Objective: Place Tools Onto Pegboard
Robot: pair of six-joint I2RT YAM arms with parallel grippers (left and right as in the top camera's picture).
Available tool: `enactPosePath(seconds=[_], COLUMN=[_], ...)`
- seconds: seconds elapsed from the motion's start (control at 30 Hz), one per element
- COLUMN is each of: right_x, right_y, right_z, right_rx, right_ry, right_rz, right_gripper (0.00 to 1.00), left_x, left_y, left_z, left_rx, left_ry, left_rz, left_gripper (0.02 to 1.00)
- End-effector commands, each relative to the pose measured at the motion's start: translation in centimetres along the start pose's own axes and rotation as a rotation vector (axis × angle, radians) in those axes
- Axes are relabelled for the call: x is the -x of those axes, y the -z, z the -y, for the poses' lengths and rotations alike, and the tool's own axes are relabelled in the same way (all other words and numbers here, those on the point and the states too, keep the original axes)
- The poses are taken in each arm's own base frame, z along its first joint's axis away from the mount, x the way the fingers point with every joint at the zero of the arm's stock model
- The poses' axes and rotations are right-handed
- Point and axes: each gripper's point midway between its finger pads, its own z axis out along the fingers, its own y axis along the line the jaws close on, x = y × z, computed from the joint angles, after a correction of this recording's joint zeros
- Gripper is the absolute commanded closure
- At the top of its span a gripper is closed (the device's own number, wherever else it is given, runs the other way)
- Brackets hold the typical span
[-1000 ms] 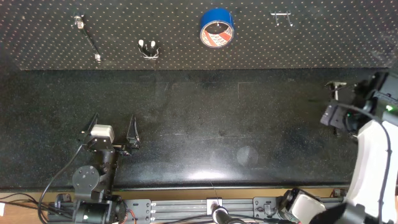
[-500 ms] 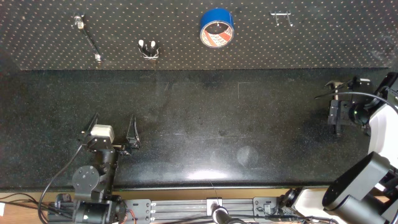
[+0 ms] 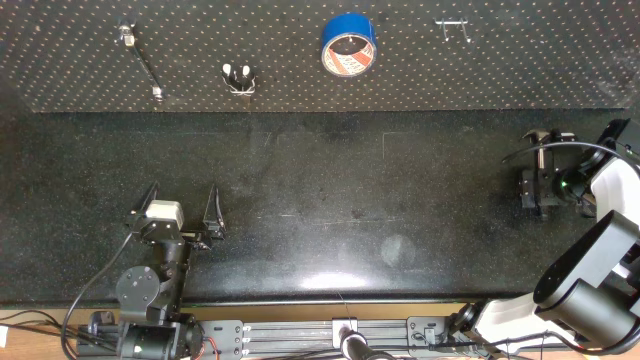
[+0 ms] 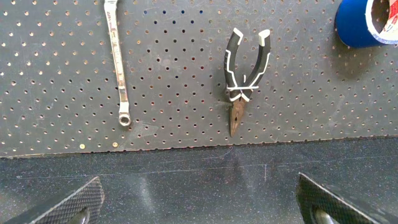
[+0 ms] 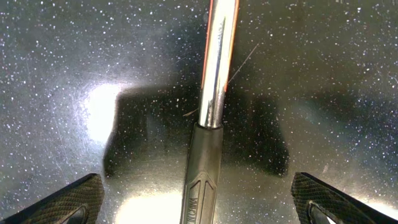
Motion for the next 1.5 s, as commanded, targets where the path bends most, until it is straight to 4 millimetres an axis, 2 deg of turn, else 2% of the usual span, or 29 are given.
enactPosePath(seconds=[0.03, 0.1, 0.13, 0.17, 0.47, 0.57, 0.63, 0.87, 0.97, 1.37, 1.5], right_x=[0.1, 0.1, 0.1, 0.1, -0.4, -0.6, -0.5, -0.5, -0.5, -0.5, -0.5], right_y=[-0.1, -0.1, -0.1, -0.2, -1.3, -1.6, -1.6, -1.6, -1.6, -1.6, -1.6], right_z=[-0.1, -0.1, -0.1, -0.1, -0.4, -0.4, -0.4, -0.4, -0.4, -0.4, -0.4], right_rx=[0.014, 0.015, 0.016, 0.016, 0.042, 0.049, 0.047, 0.047, 0.047, 0.047, 0.046], right_ry=[0.025, 0.024, 0.024, 0.024, 0.019, 0.018, 0.018, 0.019, 0.019, 0.018, 0.018], right_rz=[0.007, 0.006, 0.005, 0.004, -0.027, -0.035, -0.033, -0.032, -0.032, -0.032, -0.03], right_gripper=[0.112, 0.202, 0.29, 0.336, 0.4, 0.505, 0.617, 0.77, 0.803, 0.809, 0.912], left_x=[-0.1, -0.1, -0.1, -0.1, -0.1, -0.1, -0.1, -0.1, -0.1, -0.1, -0.1], left_y=[0.0, 0.0, 0.0, 0.0, 0.0, 0.0, 0.0, 0.0, 0.0, 0.0, 0.0], left_z=[0.3, 0.3, 0.3, 0.3, 0.3, 0.3, 0.3, 0.3, 0.3, 0.3, 0.3], left_rx=[-0.015, -0.015, -0.015, -0.015, -0.015, -0.015, -0.015, -0.015, -0.015, -0.015, -0.015], left_ry=[-0.009, -0.009, -0.009, -0.009, -0.009, -0.009, -0.009, -0.009, -0.009, -0.009, -0.009], left_rz=[0.001, 0.001, 0.001, 0.001, 0.001, 0.001, 0.001, 0.001, 0.001, 0.001, 0.001], left_gripper=[0.023, 0.023, 0.023, 0.023, 0.023, 0.023, 0.023, 0.023, 0.023, 0.023, 0.023])
